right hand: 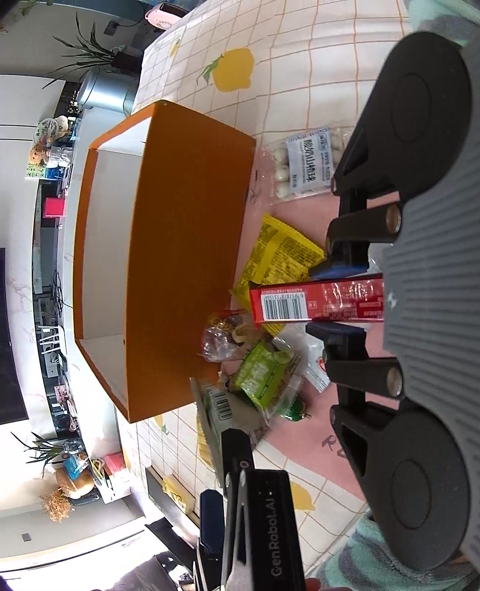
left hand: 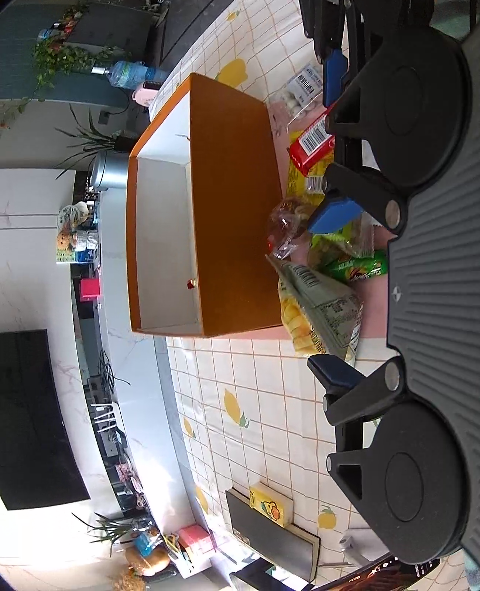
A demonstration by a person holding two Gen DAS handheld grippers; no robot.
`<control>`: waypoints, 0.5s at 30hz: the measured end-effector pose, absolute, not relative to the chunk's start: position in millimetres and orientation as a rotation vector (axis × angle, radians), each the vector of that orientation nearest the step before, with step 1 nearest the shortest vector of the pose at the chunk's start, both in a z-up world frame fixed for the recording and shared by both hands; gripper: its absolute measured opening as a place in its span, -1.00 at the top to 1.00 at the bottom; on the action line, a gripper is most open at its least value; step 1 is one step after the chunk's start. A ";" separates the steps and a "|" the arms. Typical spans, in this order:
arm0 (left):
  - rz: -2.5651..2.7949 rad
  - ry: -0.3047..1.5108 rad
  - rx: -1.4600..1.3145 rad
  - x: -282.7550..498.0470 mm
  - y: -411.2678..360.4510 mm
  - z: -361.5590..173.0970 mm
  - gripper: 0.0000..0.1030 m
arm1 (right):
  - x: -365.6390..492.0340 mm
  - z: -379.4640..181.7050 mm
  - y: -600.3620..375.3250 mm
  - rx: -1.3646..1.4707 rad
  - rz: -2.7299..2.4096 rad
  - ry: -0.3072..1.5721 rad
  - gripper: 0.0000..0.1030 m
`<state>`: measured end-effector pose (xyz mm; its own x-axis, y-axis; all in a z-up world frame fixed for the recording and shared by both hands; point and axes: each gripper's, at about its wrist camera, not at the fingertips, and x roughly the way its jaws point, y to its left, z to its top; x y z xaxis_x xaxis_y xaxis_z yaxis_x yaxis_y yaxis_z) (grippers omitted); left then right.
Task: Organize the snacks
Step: 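Grasp the green-white cracker pack with left tool while right tool grasps red candy bar, then lift the cracker pack and candy bar and carry them over the box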
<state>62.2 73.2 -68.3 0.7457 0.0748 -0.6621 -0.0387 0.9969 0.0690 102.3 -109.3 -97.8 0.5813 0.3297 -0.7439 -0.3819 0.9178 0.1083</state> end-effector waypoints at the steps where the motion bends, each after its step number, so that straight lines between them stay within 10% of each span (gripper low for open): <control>1: 0.069 0.729 0.048 65.9 76.3 -69.6 -0.71 | 105.3 -97.1 -109.8 -0.060 0.410 0.855 0.58; 15: 0.042 0.856 0.067 106.2 83.8 -99.9 -0.70 | 133.1 -95.5 -105.2 -0.054 0.379 0.867 0.58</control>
